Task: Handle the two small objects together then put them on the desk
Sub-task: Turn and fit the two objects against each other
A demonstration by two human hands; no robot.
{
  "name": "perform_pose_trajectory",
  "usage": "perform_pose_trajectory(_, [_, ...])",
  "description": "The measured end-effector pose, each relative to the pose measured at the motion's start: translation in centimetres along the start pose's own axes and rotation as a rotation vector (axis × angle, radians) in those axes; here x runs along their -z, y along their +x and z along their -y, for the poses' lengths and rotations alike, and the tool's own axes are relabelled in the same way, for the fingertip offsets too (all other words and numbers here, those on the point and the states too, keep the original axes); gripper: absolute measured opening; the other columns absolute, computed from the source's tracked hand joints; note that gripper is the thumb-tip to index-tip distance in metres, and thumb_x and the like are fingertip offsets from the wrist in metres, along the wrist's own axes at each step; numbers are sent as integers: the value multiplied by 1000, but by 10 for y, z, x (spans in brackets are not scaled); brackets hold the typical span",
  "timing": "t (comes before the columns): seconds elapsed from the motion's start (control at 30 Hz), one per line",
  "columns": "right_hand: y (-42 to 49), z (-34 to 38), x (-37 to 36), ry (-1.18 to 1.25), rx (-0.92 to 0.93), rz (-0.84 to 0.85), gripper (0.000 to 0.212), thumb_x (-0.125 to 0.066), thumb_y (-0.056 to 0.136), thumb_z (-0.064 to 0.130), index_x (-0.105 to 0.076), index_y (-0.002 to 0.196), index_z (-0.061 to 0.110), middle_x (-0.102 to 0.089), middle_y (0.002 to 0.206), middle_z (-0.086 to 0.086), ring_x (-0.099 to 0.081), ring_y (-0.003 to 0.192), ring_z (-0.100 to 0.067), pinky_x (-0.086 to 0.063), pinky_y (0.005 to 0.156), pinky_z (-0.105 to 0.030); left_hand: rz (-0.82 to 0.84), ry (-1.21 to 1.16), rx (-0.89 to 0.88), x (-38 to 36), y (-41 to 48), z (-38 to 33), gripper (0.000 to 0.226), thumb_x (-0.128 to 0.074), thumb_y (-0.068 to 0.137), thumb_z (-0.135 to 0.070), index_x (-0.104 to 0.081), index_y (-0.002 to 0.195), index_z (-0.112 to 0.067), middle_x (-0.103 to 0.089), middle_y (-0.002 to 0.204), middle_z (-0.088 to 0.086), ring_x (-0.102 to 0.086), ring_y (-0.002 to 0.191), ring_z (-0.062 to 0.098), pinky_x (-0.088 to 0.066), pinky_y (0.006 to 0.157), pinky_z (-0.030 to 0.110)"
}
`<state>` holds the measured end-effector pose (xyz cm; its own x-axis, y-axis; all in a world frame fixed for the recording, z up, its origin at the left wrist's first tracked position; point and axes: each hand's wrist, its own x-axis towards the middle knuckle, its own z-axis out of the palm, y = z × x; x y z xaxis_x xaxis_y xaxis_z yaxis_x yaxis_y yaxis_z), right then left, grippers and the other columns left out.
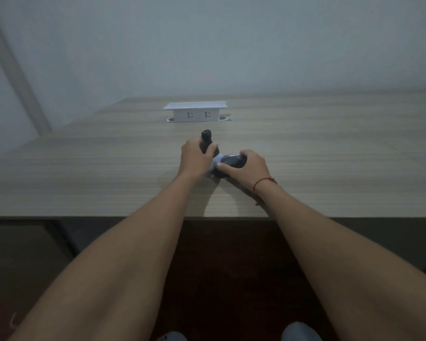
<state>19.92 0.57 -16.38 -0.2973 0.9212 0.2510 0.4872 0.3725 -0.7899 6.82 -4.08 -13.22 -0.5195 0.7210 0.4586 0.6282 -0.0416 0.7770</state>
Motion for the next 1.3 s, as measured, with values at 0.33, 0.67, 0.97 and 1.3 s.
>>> perform_pose_trajectory(0.33, [-2, 2, 0, -279, -5, -12, 88, -53, 40, 88, -54, 102, 25, -58, 106, -1, -53, 99, -22, -49, 86, -41, -2, 19, 39, 3, 2, 2, 25, -66, 88, -24, -71, 94, 0, -71, 91, 10, -67, 84, 23, -52, 75, 31])
perform_pose_trajectory(0.67, [5, 5, -1, -217, 16, 62, 69, -57, 46, 70, -57, 99, 26, -61, 101, -1, -57, 93, -23, -52, 84, -46, -74, -82, 42, 2, -3, 7, 28, -66, 88, -27, -72, 96, -1, -74, 93, 11, -66, 82, 19, -54, 76, 28])
perform_pose_trajectory(0.97, [6, 2, -1, -199, 42, 114, 67, -56, 50, 69, -55, 106, 30, -61, 107, 1, -58, 96, -20, -51, 86, -45, -39, -1, -65, 5, 7, 0, 26, -67, 86, -26, -71, 86, 0, -73, 83, 13, -68, 76, 24, -54, 71, 32])
perform_pose_trajectory(1.3, [4, 1, -2, -235, 19, 51, 93, -65, 50, 78, -45, 127, 28, -50, 119, -3, -50, 107, -23, -47, 94, -44, -83, -52, -11, 5, 6, 2, 24, -70, 85, -26, -72, 88, -2, -70, 80, 4, -66, 72, 16, -51, 64, 12])
